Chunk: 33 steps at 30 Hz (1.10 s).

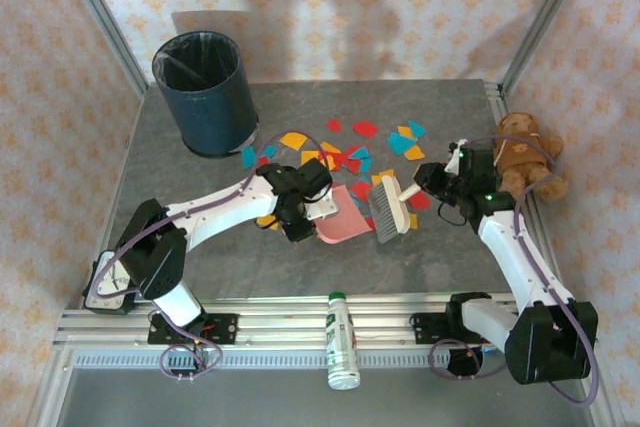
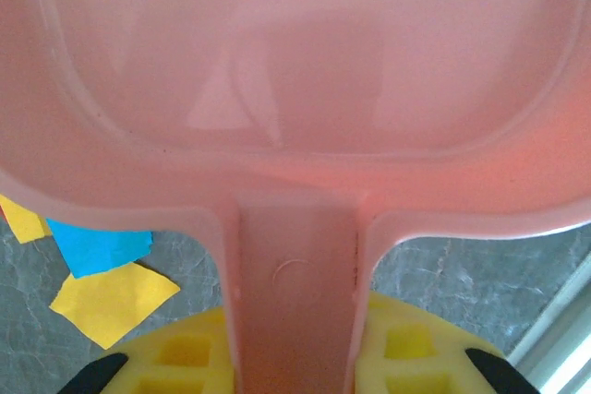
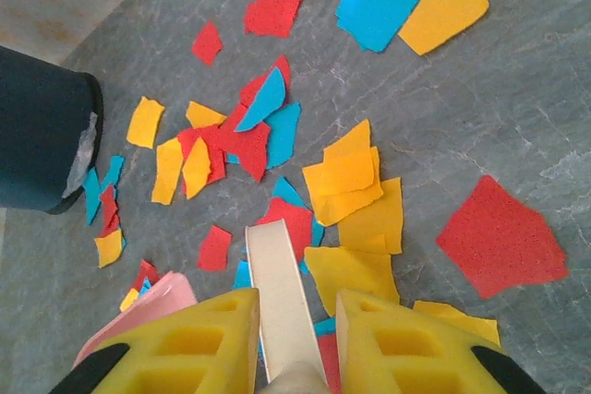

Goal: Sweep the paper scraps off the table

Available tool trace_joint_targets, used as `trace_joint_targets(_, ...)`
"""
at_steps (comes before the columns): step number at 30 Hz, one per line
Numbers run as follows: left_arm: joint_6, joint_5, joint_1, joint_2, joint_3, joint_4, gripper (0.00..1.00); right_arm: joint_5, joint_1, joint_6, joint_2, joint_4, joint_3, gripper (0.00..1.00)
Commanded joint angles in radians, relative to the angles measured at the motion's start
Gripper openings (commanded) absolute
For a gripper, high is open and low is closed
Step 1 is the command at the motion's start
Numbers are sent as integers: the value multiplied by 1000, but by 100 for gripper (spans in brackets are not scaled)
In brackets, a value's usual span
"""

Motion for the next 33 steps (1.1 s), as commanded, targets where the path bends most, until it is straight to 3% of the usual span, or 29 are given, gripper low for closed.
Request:
trace_joint_targets(1,49,5,-17,26,42,-76,0,62,-4,-4,-1,19,-8,0)
trace_joint_targets(15,59,4,-73,106,106,-143,0,240,-4,-64,-42,-83,0,0)
trace_joint_targets(26,69,-3,-93,151,169,-237,0,131,-3,-67,-197,-33,0,0)
trace_joint_targets(33,63,-3,-104,191,223,-297,0,322,-1,-136,-236,-147,63,0)
